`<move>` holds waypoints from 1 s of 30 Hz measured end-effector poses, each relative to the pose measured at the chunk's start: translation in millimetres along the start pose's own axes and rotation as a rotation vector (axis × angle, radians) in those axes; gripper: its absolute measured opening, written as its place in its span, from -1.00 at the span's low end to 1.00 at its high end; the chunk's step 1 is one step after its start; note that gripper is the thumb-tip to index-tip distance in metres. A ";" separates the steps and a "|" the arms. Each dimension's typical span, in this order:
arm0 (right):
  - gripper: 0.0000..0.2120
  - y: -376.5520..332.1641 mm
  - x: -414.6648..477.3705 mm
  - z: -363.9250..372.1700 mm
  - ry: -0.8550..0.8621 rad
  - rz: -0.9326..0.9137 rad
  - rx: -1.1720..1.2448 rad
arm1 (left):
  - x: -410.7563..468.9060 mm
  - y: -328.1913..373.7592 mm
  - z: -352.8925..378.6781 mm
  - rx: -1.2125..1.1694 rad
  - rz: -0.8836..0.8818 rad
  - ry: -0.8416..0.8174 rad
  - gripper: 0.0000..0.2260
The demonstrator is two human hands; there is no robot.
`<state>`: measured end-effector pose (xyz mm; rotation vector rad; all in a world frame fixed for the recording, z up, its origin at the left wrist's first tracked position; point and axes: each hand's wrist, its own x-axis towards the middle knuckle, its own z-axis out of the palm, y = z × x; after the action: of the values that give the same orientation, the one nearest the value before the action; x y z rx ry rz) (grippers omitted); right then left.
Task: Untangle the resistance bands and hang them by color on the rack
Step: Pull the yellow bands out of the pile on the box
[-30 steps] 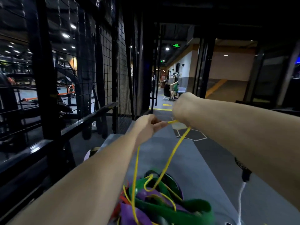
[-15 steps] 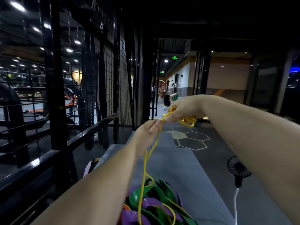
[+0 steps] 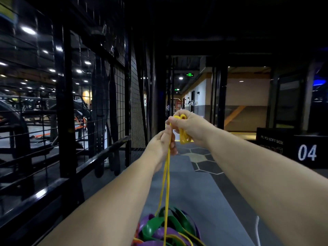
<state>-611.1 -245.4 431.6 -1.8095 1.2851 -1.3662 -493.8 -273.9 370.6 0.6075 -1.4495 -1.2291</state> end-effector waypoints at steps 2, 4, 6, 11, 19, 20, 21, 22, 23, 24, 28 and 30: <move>-0.87 -3.7 -4.1 7.4 0.046 -0.039 0.176 | -1.4 -0.8 0.4 0.025 0.017 0.001 -0.57; -0.87 -6.1 -5.4 12.8 0.138 -0.079 0.230 | -2.6 -3.8 -0.1 0.110 0.034 -0.037 -0.57; -0.83 -8.4 -5.0 16.6 0.242 -0.114 0.215 | -5.2 -7.5 2.7 0.135 0.027 -0.123 -0.59; -0.78 -22.6 -0.4 12.1 0.396 -0.240 0.217 | -12.7 -15.2 5.3 0.095 0.002 -0.267 -0.60; -0.72 -63.1 7.1 -29.0 0.768 -0.388 0.229 | -16.5 -29.3 -3.2 0.402 -0.008 -0.471 -0.73; -0.72 -69.2 7.0 -35.3 0.803 -0.404 0.239 | -16.9 -27.7 -4.7 0.418 -0.004 -0.461 -0.74; -0.72 -72.3 7.5 -41.6 0.827 -0.418 0.237 | -14.4 -23.4 -7.0 0.423 -0.018 -0.423 -0.74; -0.73 -74.4 6.6 -46.7 0.840 -0.435 0.222 | -11.0 -14.3 -10.8 0.408 -0.047 -0.357 -0.74; -0.75 -74.2 6.5 -51.0 0.837 -0.448 0.179 | -3.9 -1.4 -16.5 0.388 -0.057 -0.278 -0.74; -0.79 -73.4 4.8 -53.6 0.810 -0.444 0.098 | 6.0 13.5 -24.9 0.374 -0.036 -0.214 -0.76; -0.50 -61.8 -9.1 -47.0 0.484 -0.183 -0.304 | 38.0 86.4 -51.3 0.533 0.099 -0.114 -0.76; -0.46 -53.0 -17.9 -31.3 0.276 -0.094 -0.439 | 43.9 102.8 -46.3 0.549 0.119 -0.136 -0.74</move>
<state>-621.2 -203.6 479.1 -2.0349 1.7783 -1.5142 -437.5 -294.4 475.7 0.7984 -1.9285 -0.7848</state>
